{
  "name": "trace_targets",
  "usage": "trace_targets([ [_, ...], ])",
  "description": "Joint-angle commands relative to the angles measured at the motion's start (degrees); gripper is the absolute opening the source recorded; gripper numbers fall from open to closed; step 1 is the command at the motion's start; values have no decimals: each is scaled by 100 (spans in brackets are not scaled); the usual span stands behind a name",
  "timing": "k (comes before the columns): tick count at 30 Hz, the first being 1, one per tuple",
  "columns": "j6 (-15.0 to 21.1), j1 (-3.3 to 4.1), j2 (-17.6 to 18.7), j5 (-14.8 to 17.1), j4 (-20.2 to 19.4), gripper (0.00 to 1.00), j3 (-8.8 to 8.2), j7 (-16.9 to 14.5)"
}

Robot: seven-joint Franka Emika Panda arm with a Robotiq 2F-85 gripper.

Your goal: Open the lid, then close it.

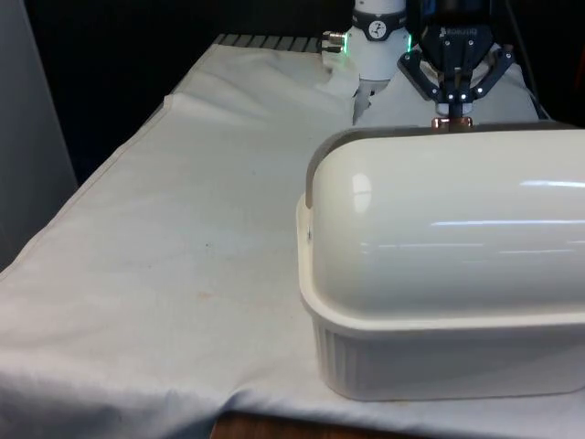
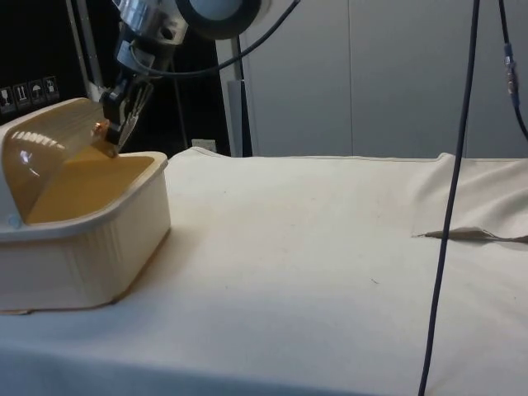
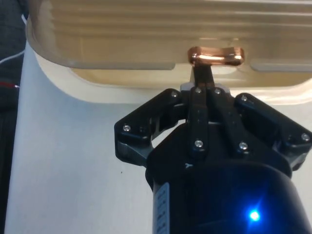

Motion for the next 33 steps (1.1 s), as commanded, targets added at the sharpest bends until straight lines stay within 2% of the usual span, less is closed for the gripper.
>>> trace_targets([
  [1, 155, 0, 23, 6, -11, 0, 0, 11],
  [2, 52, 0, 11, 0, -6, 0, 0, 0],
  [3, 201, 0, 29, 6, -17, 0, 0, 17],
  [11, 642, 0, 92, 17, -46, 0, 11, 52],
  [12, 516, 0, 80, 0, -23, 0, 0, 34],
  [15, 837, 0, 115, 23, -57, 0, 17, 69],
  [20, 1083, -6, 138, 23, -80, 0, 23, 80],
  [21, 974, 0, 126, 0, -74, 0, 6, 69],
  [22, 1129, -6, 138, 23, -80, 0, 23, 80],
  [24, 1203, 0, 120, 11, -80, 0, 6, 80],
  [29, 1180, 23, 34, -6, -46, 0, -29, 92],
  [30, 1192, 0, 46, 0, -40, 0, 6, 69],
  [31, 1169, 29, -6, -11, -40, 0, -40, 92],
  [33, 1169, 29, -40, -11, -29, 0, -46, 92],
])
